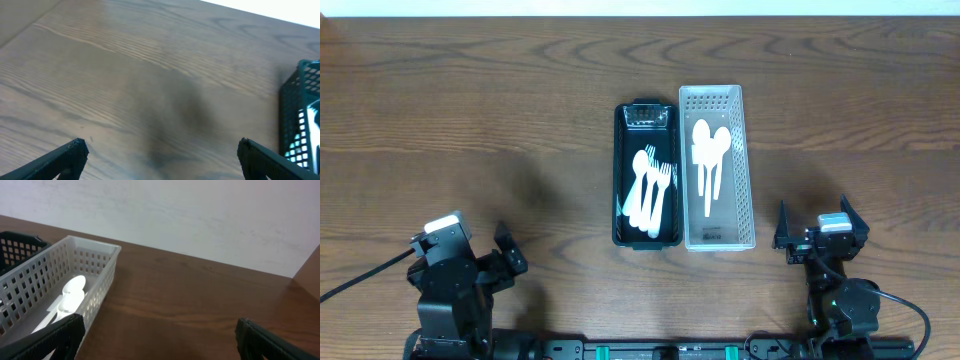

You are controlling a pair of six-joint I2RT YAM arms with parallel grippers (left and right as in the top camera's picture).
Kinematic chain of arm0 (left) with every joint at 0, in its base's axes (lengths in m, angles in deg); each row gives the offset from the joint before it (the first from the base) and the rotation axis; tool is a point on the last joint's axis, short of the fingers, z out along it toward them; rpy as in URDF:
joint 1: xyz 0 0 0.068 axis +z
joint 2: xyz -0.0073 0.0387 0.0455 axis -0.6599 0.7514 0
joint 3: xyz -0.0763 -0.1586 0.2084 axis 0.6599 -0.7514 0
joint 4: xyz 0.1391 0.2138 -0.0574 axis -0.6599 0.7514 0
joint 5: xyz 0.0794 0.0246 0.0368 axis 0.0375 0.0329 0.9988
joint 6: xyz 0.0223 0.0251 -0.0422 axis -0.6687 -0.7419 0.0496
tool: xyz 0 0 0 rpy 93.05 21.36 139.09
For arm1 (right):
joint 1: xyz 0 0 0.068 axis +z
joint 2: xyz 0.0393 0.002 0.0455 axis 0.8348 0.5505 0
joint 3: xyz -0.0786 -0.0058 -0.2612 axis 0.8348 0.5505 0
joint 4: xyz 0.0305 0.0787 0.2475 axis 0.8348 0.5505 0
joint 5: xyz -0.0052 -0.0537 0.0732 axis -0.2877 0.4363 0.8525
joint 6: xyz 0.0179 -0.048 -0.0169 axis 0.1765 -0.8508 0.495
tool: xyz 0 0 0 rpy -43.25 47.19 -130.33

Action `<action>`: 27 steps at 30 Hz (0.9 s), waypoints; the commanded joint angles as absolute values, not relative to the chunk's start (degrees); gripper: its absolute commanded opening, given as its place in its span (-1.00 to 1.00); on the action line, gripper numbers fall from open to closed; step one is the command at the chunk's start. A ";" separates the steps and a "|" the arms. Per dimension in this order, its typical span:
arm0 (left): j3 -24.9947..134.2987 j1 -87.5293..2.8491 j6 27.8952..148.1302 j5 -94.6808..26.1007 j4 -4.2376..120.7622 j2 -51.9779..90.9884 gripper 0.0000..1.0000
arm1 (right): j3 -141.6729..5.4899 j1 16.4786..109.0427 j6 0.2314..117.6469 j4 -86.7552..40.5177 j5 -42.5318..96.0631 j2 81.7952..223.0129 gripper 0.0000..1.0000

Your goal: Pack container

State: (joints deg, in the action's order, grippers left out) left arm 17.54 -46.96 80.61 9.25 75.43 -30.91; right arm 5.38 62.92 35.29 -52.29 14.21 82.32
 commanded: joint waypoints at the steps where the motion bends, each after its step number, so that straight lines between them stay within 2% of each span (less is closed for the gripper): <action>1: 17.28 -44.51 77.53 11.78 76.76 -32.72 0.96 | 5.47 62.33 34.26 -52.00 14.67 81.93 0.98; 6: 14.37 -40.34 77.49 9.86 78.03 -41.95 0.96 | 5.47 62.33 34.26 -52.02 14.67 81.93 0.99; 10: 7.33 -38.81 77.47 9.88 73.81 -50.99 0.96 | 5.47 62.33 34.26 -52.00 14.67 81.93 0.98; 13: 1.89 -38.15 77.31 9.05 65.31 -51.41 0.96 | 5.47 62.33 34.26 -52.00 14.67 81.93 0.98; 21: -15.31 -37.94 76.85 5.71 31.39 -52.02 0.96 | 5.47 62.33 34.26 -52.00 14.67 81.95 0.99; 27: -24.19 -37.91 76.85 1.40 23.00 -52.04 0.96 | 5.47 62.33 34.26 -52.00 14.67 81.95 0.98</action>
State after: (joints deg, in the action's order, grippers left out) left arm -21.89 -38.29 77.23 4.55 24.09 -51.61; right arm 5.38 62.92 35.12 -52.26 14.27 82.32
